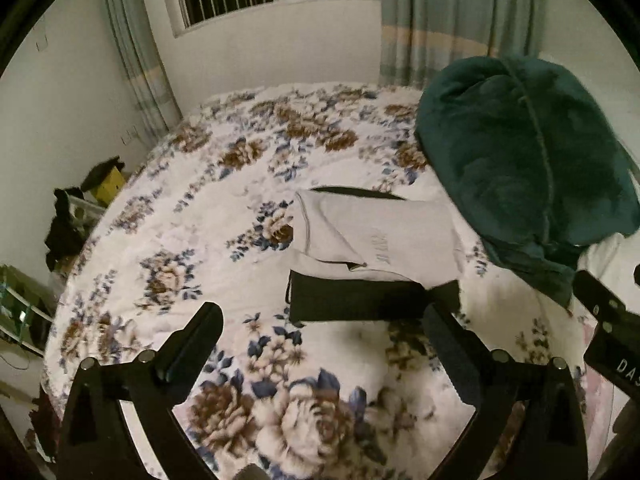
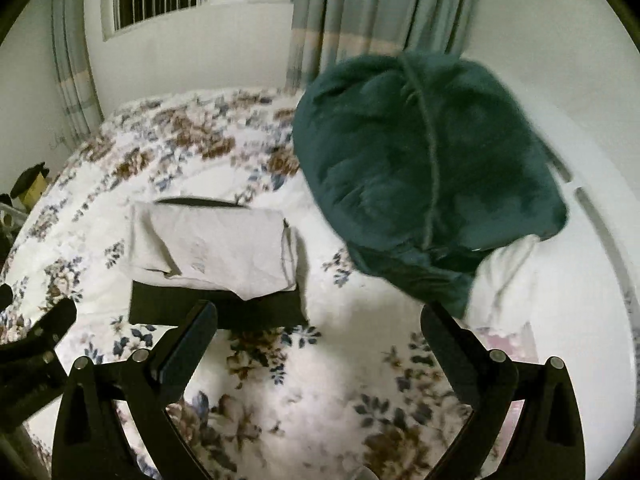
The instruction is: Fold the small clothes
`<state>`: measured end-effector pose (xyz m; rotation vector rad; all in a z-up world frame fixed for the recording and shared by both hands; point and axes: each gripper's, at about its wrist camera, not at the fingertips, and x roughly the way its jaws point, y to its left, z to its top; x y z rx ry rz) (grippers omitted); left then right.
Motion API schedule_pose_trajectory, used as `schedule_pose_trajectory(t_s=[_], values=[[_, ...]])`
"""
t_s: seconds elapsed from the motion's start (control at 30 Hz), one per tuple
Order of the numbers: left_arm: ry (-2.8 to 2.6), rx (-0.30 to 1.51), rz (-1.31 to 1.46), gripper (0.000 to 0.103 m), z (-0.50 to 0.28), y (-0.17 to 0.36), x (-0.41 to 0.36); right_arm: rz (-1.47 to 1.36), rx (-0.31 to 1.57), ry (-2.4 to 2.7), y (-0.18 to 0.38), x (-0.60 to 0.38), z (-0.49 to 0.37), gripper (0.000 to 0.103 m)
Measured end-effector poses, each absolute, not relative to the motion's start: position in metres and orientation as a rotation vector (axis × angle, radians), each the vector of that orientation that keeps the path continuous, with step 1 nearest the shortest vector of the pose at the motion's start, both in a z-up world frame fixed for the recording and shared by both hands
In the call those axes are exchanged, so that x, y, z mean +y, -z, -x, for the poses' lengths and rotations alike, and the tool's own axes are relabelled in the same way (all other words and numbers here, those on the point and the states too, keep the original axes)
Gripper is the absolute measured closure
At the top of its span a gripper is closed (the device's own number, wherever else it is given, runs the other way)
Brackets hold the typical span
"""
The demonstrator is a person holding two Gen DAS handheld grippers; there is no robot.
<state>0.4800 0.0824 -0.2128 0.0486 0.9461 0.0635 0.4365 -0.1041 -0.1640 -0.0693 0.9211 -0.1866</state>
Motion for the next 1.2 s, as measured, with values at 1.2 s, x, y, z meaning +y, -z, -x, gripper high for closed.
schedule_pose_trajectory(t_s=[1.2], values=[[-0.063, 0.749, 0.040, 0.000, -0.275, 0.001, 0.075, 0.034, 0.661, 0.118, -0.122, -0.140, -0.156, 0.000]])
